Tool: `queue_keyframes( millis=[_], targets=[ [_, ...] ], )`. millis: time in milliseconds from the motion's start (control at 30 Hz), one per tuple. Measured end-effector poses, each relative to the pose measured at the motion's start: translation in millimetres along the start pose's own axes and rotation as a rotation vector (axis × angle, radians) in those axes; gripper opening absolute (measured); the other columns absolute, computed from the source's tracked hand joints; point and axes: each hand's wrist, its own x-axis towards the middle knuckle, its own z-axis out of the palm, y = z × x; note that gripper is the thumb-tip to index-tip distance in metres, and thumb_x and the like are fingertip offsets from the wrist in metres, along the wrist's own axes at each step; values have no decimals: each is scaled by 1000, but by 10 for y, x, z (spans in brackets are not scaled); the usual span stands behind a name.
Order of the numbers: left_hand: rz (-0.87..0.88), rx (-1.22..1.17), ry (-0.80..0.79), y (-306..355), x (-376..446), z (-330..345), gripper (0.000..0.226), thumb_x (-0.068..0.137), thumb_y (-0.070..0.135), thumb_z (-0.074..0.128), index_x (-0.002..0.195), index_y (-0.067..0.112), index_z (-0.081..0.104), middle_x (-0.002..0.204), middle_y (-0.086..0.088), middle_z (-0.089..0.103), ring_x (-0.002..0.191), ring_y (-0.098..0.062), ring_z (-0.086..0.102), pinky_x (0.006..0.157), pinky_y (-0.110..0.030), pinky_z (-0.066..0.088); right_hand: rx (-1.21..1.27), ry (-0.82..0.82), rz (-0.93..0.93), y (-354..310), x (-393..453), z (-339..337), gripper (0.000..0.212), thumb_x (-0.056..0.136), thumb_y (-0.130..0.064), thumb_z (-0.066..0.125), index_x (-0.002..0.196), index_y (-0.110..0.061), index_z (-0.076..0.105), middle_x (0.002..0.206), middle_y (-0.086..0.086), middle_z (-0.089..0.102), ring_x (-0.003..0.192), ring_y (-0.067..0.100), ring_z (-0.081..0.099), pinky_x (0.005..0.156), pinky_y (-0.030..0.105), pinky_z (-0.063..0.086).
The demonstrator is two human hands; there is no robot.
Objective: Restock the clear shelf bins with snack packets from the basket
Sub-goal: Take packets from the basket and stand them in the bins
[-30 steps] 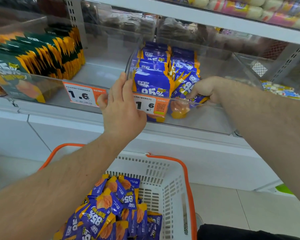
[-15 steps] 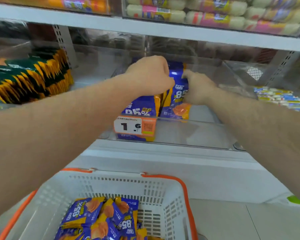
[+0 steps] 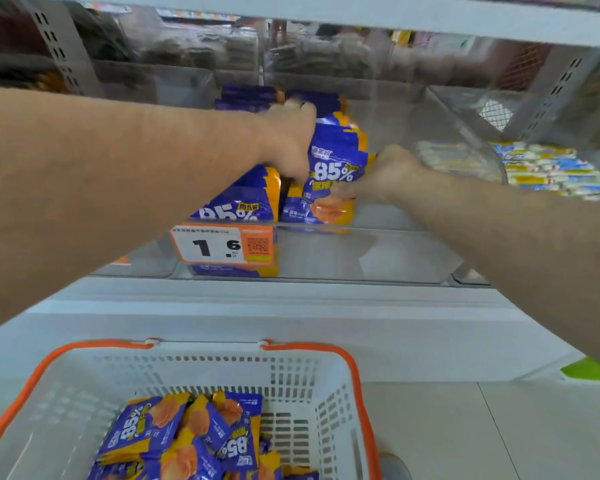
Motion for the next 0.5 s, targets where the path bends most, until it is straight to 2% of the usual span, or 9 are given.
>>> queue_keyframes(
  millis=[67, 133, 233, 300, 367, 433, 500],
  targets=[
    [7, 50, -2, 14, 8, -2, 103, 59, 29, 92, 140, 3, 33, 137, -22, 40, 123, -40, 47, 98, -47, 47, 180, -221, 63, 34, -15, 47, 33, 75, -40, 82, 91, -20, 62, 77, -2, 60, 56, 11, 56, 46, 19, 46],
    [14, 87, 2, 27, 10, 1, 104, 58, 25, 93, 140, 3, 33, 138, -22, 38, 123, -41, 47, 98, -50, 47, 354, -301, 55, 35, 12, 94, 20, 81, -25, 79, 90, -20, 62, 72, -3, 62, 51, 8, 58, 41, 16, 49],
    [30, 83, 17, 22, -8, 7, 102, 58, 20, 93, 139, 2, 35, 138, -22, 39, 122, -40, 48, 97, -48, 48, 438, -274, 26, 39, 121, 187, 30, 81, -17, 79, 108, -14, 64, 88, 4, 70, 68, 18, 67, 58, 28, 60],
    [67, 69, 71, 10, -13, 4, 94, 59, 17, 92, 136, 1, 38, 135, -21, 42, 120, -38, 50, 95, -47, 49, 402, -128, -52, 68, 200, 221, 39, 76, -18, 83, 111, -12, 66, 100, 9, 72, 81, 25, 71, 73, 40, 62],
    [114, 59, 138, -6, -15, -2, 84, 65, 13, 87, 134, 1, 40, 133, -19, 45, 118, -36, 51, 95, -46, 48, 332, -7, -167, 78, 202, 204, 43, 74, -22, 85, 112, -14, 68, 105, 8, 72, 91, 26, 70, 83, 43, 59],
    [132, 31, 165, -25, -10, -5, 79, 69, 11, 82, 136, 2, 40, 133, -19, 46, 119, -36, 50, 96, -45, 47, 314, 49, -214, 65, 202, 190, 41, 74, -21, 84, 112, -18, 69, 104, 5, 73, 94, 25, 70, 85, 42, 58],
    [135, -1, 135, -17, -8, -14, 82, 71, 10, 80, 140, 1, 37, 138, -20, 43, 124, -36, 47, 101, -44, 44, 425, -20, -136, 46, 228, 183, 41, 73, -12, 84, 111, -15, 69, 103, 7, 73, 92, 25, 71, 83, 41, 59]
  ],
)
